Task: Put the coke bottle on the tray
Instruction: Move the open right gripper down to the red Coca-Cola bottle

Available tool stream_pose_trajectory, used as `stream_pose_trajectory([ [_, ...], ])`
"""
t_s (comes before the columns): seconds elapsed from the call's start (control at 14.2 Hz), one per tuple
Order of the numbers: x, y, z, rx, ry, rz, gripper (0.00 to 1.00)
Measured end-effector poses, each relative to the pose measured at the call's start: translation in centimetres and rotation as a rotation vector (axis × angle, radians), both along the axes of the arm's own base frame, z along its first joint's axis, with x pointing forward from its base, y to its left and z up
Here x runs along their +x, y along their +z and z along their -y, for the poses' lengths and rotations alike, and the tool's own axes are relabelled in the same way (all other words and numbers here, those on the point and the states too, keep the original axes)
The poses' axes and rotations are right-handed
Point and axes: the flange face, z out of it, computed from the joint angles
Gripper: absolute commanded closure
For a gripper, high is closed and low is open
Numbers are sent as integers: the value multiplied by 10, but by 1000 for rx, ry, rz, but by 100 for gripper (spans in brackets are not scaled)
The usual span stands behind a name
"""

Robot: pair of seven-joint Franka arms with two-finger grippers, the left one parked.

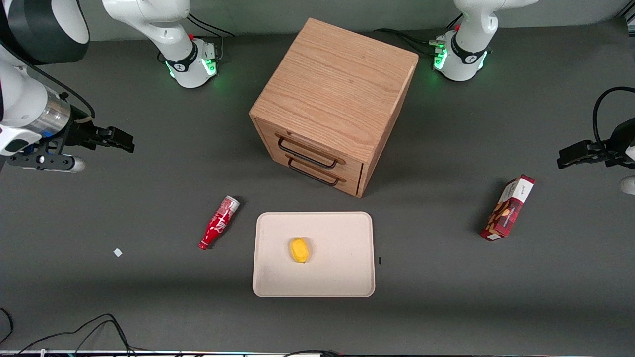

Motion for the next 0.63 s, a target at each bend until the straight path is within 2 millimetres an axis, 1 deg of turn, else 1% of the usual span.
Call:
stream_pose_trajectory([
  [0.35,5,-5,2,0,-13,-8,0],
  [0.56,14,-10,0,2,-24,-12,0],
  [0.63,19,-14,-4,-1,-56,-17,0],
])
